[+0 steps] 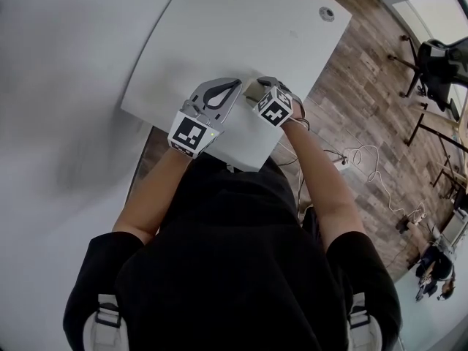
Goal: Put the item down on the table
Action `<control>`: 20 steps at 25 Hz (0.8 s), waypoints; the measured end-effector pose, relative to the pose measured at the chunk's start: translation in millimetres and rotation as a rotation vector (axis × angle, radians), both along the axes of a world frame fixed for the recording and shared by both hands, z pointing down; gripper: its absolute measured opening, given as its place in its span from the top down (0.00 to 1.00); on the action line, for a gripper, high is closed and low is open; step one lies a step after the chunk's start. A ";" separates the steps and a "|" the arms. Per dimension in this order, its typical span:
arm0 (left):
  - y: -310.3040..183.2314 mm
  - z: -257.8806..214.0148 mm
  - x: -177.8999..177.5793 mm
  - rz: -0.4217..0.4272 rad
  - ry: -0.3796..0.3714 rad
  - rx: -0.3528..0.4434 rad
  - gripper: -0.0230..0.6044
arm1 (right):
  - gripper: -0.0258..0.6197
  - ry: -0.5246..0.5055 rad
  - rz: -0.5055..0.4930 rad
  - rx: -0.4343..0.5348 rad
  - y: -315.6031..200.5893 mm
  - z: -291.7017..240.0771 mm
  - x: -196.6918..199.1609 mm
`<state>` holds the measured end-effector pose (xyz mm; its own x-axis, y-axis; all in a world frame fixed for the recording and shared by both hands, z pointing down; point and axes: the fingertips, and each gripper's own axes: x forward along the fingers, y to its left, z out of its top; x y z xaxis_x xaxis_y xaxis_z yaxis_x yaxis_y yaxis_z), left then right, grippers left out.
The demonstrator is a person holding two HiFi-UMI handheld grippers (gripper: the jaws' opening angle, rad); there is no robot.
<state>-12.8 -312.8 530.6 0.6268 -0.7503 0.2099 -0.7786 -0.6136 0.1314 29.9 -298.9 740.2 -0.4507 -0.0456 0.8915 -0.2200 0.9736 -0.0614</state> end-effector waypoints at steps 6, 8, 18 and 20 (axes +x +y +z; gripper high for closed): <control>9.7 4.5 -11.2 -0.024 -0.009 -0.021 0.97 | 0.53 0.031 0.005 0.006 -1.6 18.3 -3.9; 13.6 3.1 -16.3 -0.028 -0.009 -0.028 0.97 | 0.52 0.038 0.017 0.020 -2.9 20.0 -4.8; 25.6 1.1 -35.1 -0.013 -0.022 -0.017 0.97 | 0.51 -0.060 0.149 0.053 -9.6 -12.8 -10.7; 28.1 -3.1 -35.6 0.003 -0.025 -0.010 0.97 | 0.51 -0.120 0.217 0.056 -9.6 -30.6 -10.0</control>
<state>-48.4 -284.7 527.5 0.6236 -0.7463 0.2326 -0.7798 -0.6148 0.1180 19.9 -308.5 709.6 -0.5277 -0.2009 0.8253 -0.4188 0.9068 -0.0470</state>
